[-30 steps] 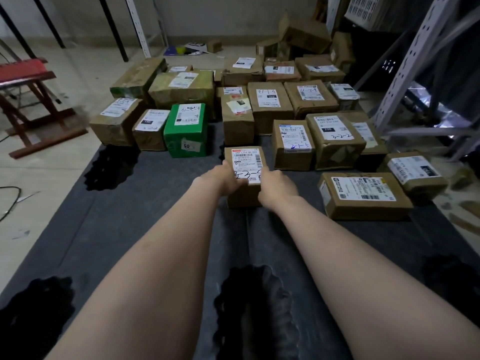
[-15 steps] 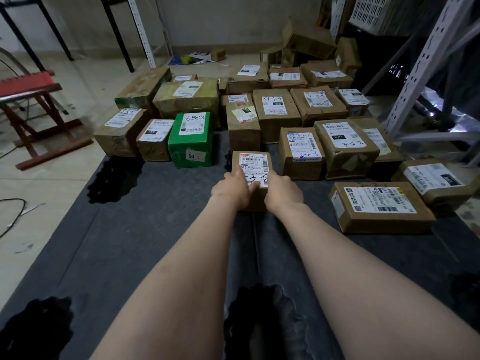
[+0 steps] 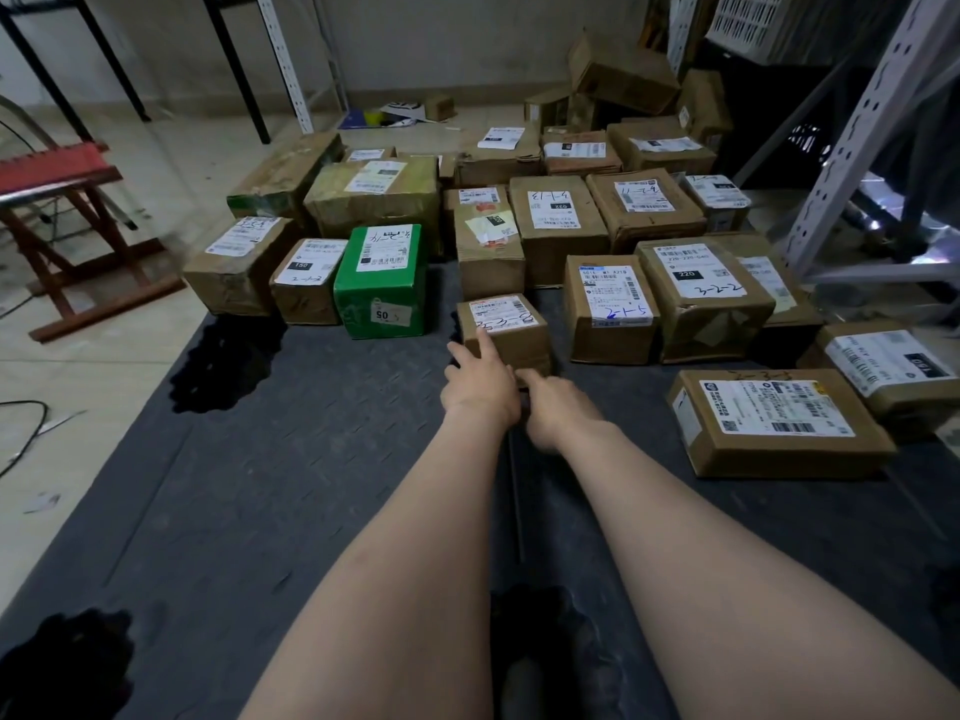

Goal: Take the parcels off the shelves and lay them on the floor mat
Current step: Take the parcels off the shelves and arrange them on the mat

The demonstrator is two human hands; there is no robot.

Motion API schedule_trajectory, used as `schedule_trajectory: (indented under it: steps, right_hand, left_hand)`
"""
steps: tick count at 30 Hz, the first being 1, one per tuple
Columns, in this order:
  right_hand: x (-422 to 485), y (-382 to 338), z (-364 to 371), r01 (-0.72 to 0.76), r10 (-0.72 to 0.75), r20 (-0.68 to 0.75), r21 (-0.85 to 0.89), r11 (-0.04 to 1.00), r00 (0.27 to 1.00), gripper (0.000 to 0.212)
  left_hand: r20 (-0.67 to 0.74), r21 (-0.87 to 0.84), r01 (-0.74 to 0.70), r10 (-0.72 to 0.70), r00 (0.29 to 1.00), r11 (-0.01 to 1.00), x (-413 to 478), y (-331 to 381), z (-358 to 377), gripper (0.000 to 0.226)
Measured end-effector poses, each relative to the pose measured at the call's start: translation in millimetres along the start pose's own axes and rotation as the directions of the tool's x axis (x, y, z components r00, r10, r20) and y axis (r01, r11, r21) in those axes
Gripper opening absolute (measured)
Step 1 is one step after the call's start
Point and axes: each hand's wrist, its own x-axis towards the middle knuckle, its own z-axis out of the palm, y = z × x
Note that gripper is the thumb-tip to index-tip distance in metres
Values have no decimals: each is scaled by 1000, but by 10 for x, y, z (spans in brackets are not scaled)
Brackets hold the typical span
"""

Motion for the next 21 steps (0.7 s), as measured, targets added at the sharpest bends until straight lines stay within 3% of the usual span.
schedule_trajectory:
  steps: [4,9,14,21]
  right_hand:
    - [6,-22,1,6,-6,-33,-26,1000,999,46]
    - [45,-76,19,-19,21,-141,18,1000,990,42]
    - [126,-90,41,1,21,-237,93,996,971,65]
    - [299,-4,-27,75,-86,-206,-58,995,975,91]
  left_hand:
    - [101,15,102,-103,990,995,6,-38,75,60]
    - [-42,-67,12,-15,999,998,1,-88,62,64]
    - [-107,-142,-117,102,989,983,57,-119,38,79]
    - [-90,-281,-126,105,990,951,157,-142,32,78]
